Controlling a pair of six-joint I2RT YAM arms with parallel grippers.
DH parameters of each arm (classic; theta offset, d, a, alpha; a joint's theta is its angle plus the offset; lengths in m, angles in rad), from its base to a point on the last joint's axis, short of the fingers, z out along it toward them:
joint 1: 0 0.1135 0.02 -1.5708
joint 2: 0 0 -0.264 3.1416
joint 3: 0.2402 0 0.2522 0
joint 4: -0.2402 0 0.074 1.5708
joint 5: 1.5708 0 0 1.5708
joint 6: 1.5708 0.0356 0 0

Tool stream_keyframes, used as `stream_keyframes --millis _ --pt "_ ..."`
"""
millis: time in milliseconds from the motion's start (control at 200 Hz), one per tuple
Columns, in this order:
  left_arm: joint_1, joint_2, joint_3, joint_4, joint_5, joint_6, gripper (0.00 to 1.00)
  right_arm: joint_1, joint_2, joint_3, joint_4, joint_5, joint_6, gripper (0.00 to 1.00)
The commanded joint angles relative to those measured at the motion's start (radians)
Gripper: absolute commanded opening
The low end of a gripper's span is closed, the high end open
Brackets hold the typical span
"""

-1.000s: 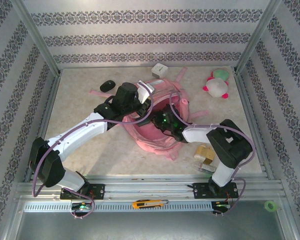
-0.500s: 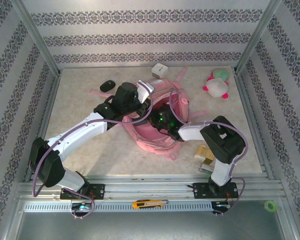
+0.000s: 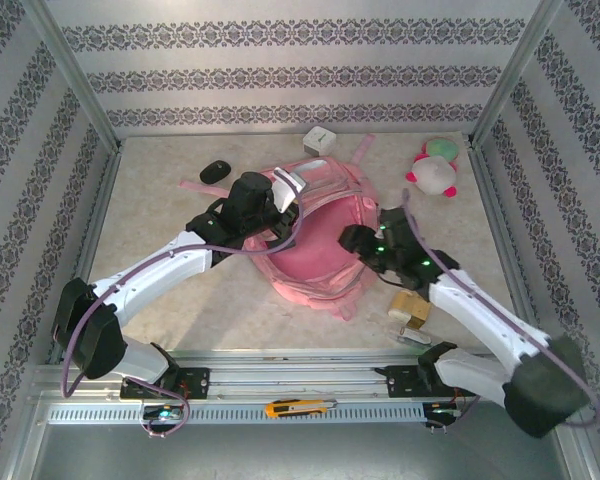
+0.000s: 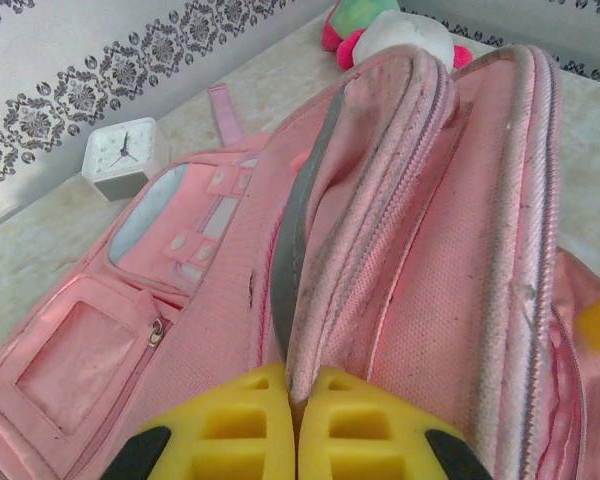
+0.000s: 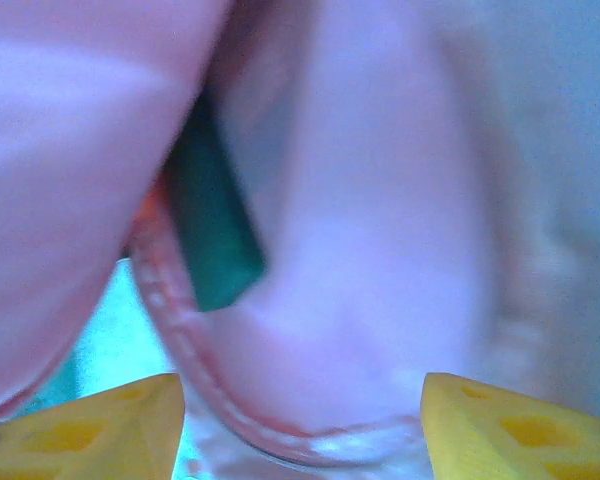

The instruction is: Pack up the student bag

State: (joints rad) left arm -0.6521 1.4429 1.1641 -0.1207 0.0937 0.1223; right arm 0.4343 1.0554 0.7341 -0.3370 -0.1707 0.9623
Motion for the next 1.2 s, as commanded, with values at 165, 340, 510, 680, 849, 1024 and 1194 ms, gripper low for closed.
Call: stream_keyframes --millis 165,340,510,680,849,1024,1194 --pt "0.02 -0.059 -0.029 0.099 -0.03 -0.01 0.0 -0.28 -0.101 0.096 -0.794 0.134 -0.37 0.76" --pt "0.02 -0.065 -0.037 0.099 -0.024 -0.019 0.0 -0.292 -0.074 0.069 -0.794 0.11 -0.335 0.82" --pt "0.022 -0.073 -0.054 0.106 -0.029 -0.018 0.0 -0.279 -0.124 -0.03 -0.715 0.141 -0.23 0.88" --pt "0.023 -0.071 -0.053 0.105 -0.014 -0.016 0.0 -0.278 -0.101 -0.069 -0.696 0.18 -0.215 0.92" --pt "0.026 -0.077 -0.057 0.107 -0.012 -0.015 0.0 -0.277 -0.076 -0.099 -0.647 0.178 -0.216 0.98" --pt "0.034 -0.079 -0.067 0.113 -0.007 -0.019 0.0 -0.258 -0.034 -0.103 -0.633 0.186 -0.218 0.98" --pt "0.037 -0.079 -0.066 0.117 0.0 -0.023 0.0 -0.236 0.019 -0.104 -0.597 0.173 -0.229 0.98"
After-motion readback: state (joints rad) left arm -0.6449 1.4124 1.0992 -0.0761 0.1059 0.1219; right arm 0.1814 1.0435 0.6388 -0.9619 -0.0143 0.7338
